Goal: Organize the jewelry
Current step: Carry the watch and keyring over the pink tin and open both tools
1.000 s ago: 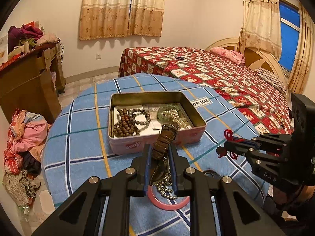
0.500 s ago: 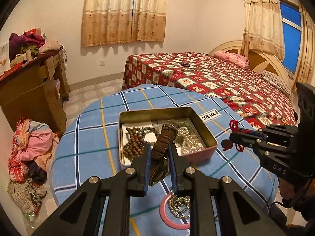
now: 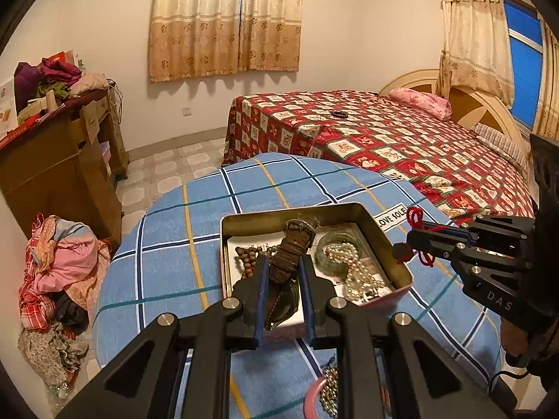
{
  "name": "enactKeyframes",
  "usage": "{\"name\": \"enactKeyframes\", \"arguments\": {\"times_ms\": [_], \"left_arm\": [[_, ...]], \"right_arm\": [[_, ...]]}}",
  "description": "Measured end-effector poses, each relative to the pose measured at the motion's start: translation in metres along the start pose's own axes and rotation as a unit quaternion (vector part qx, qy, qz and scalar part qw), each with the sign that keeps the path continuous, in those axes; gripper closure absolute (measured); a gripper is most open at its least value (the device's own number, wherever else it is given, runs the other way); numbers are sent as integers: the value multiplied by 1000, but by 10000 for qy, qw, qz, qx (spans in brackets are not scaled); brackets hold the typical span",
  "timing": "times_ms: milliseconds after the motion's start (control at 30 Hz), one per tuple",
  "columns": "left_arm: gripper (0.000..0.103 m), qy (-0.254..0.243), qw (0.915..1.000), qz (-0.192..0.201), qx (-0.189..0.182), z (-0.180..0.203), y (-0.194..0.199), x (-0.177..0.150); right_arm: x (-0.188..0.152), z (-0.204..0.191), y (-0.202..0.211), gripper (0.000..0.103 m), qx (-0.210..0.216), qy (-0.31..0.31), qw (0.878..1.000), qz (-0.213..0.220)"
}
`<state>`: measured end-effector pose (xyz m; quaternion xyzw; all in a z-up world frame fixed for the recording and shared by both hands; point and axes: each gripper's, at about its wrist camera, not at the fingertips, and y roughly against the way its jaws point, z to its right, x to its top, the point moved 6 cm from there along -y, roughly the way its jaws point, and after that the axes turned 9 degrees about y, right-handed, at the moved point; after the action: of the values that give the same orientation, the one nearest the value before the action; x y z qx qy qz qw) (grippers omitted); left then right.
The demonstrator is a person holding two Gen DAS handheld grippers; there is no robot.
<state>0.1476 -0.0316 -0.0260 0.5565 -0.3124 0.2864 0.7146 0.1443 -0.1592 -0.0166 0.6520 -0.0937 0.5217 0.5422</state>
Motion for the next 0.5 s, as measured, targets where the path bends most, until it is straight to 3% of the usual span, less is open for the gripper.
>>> {"name": "enactKeyframes", "arguments": {"times_ms": [500], "left_arm": [[86,-18,9998,-147,105,-5,-26,8]], "right_arm": [[9,4,-30,94,-43,9,9998,-186]]}}
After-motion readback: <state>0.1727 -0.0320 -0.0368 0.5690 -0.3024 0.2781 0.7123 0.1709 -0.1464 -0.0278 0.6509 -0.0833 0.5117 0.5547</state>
